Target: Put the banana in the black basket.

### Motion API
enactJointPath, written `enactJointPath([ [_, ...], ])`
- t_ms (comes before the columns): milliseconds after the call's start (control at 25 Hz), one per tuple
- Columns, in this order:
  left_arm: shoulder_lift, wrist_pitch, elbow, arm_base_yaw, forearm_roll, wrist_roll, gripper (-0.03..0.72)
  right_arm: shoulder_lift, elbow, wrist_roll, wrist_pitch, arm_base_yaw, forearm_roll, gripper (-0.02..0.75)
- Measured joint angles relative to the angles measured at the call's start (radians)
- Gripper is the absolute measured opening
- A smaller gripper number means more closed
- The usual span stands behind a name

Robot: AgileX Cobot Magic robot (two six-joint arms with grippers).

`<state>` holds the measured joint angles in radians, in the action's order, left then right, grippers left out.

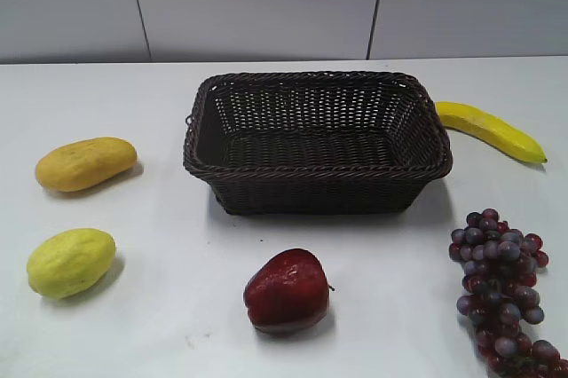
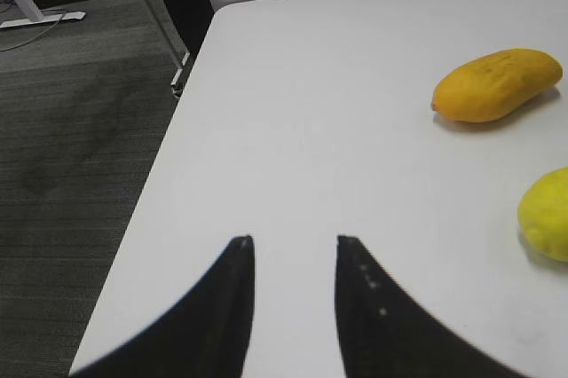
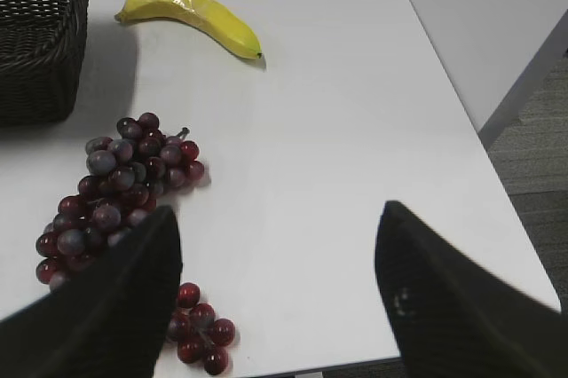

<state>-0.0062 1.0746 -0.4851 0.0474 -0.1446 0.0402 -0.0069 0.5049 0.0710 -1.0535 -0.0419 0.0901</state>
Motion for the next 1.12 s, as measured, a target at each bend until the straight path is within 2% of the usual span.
enactJointPath([
  [360, 0.0, 0.0, 0.0, 0.0, 0.0, 0.0, 0.231, 0.0, 0.0, -0.002, 0.001, 0.0, 0.0, 0.521],
  [520, 0.0, 0.0, 0.0, 0.0, 0.0, 0.0, 0.231, 0.065, 0.035, -0.013, 0.073, 0.0, -0.002, 0.519],
  [760, 0.0, 0.0, 0.0, 0.0, 0.0, 0.0, 0.231, 0.433, 0.206, -0.049, 0.179, 0.0, -0.011, 0.519],
  [1120, 0.0, 0.0, 0.0, 0.0, 0.0, 0.0, 0.231, 0.978, 0.525, -0.098, 0.187, 0.0, -0.013, 0.519],
])
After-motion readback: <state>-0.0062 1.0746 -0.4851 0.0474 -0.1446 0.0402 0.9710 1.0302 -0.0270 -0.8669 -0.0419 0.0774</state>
